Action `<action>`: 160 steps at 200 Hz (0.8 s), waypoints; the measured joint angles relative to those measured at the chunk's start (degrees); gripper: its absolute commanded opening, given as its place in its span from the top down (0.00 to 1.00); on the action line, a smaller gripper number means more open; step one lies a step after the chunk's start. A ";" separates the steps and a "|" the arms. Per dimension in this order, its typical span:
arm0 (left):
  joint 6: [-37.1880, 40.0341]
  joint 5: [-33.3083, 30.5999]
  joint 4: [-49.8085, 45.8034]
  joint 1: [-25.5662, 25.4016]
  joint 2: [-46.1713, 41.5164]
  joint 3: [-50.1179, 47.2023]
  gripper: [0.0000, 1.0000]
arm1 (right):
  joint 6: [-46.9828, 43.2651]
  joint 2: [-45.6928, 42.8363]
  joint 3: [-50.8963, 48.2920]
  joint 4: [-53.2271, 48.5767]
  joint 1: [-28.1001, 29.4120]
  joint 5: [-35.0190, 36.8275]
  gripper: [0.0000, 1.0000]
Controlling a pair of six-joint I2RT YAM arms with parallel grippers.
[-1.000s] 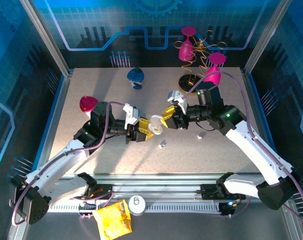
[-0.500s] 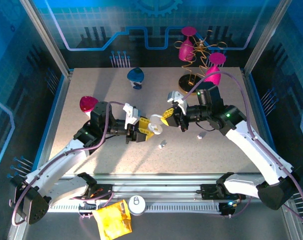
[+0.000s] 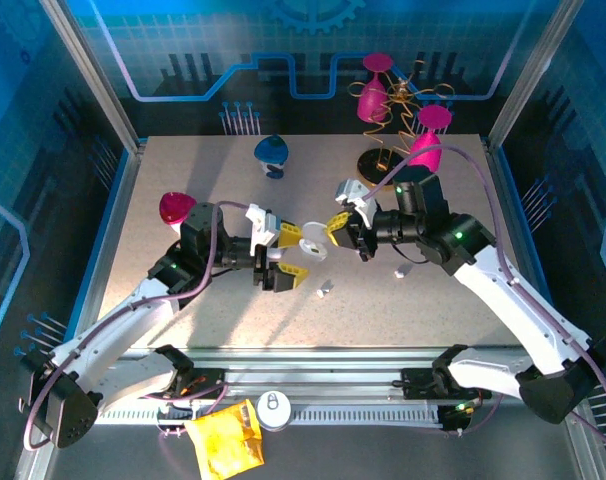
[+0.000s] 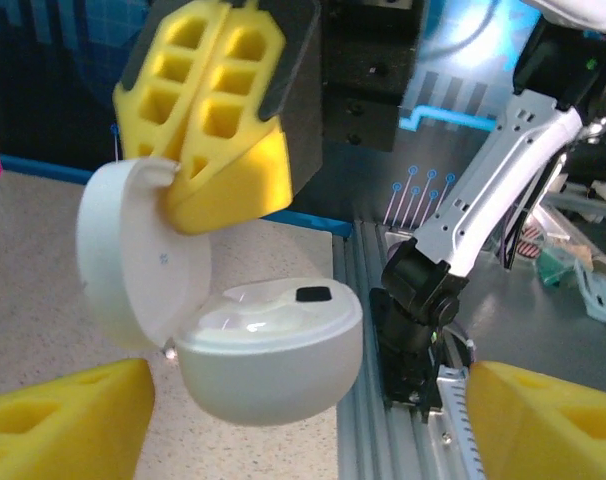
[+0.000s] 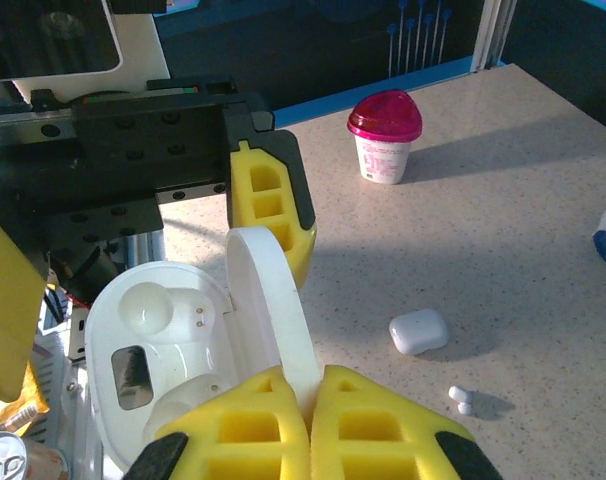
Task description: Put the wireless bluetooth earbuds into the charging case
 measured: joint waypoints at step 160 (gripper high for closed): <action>-3.91 -3.85 1.16 -0.02 1.51 0.00 0.30 | -0.92 -0.57 0.00 1.03 3.74 7.15 1.00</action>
